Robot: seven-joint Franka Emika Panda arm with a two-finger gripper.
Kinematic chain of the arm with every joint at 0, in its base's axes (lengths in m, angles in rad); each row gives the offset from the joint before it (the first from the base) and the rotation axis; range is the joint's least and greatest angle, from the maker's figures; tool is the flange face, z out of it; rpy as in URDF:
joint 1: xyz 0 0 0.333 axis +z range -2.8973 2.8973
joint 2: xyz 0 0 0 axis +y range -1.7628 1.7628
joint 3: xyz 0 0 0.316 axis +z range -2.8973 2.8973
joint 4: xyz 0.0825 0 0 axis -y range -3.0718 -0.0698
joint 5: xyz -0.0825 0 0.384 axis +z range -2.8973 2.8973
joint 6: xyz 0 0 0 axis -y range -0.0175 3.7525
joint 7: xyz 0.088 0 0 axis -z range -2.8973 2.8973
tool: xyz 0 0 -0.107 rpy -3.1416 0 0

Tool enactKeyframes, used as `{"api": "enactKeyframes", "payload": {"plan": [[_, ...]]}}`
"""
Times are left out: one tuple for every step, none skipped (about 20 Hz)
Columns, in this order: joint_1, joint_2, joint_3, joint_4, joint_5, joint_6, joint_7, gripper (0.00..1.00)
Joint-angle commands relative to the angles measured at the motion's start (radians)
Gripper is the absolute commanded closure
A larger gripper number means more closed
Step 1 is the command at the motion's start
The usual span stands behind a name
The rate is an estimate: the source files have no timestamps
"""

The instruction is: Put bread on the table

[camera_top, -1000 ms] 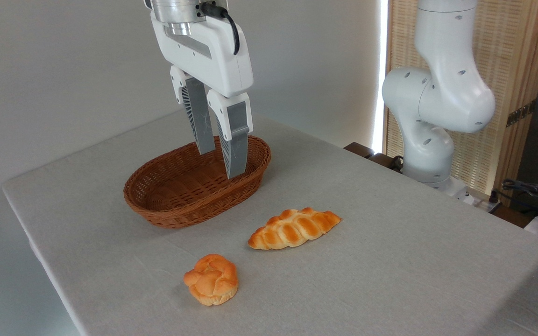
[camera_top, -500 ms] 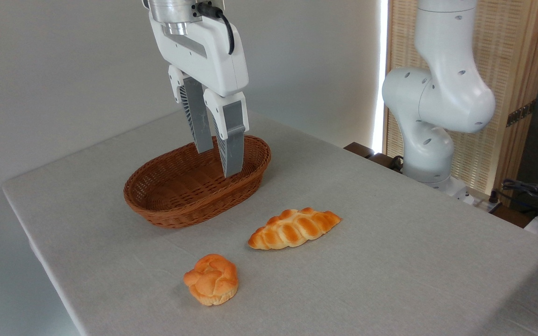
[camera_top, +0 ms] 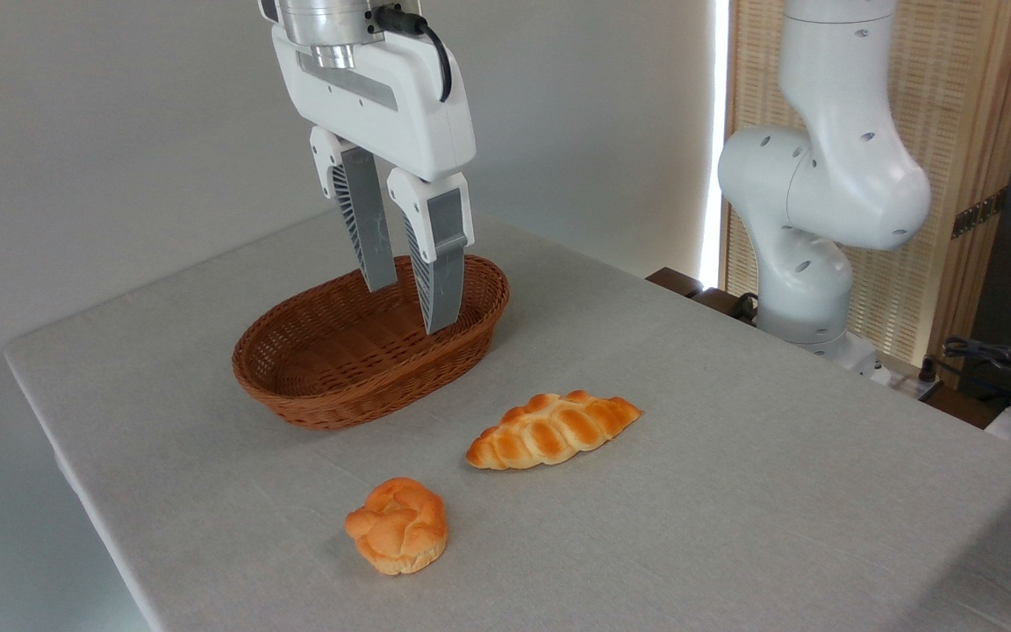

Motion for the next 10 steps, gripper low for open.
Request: {"api": "enactKeyframes", "payload": {"plan": [[0.010, 0.006, -0.011, 0.010, 0.006, 0.010, -0.016, 0.00], [0.010, 0.006, -0.011, 0.010, 0.006, 0.008, -0.016, 0.00], [0.010, 0.006, -0.011, 0.010, 0.006, 0.008, -0.016, 0.00], [0.010, 0.006, -0.011, 0.010, 0.006, 0.008, -0.016, 0.00], [0.010, 0.006, -0.011, 0.010, 0.006, 0.008, -0.016, 0.00], [0.010, 0.006, -0.011, 0.010, 0.006, 0.008, -0.016, 0.00], [0.010, 0.006, -0.009, 0.010, 0.006, 0.008, -0.018, 0.00], [0.010, 0.008, -0.009, 0.010, 0.004, 0.010, -0.025, 0.00], [0.012, 0.008, -0.009, 0.010, 0.004, 0.010, -0.031, 0.00], [0.010, 0.008, -0.009, 0.010, 0.004, 0.010, -0.031, 0.00]]}}
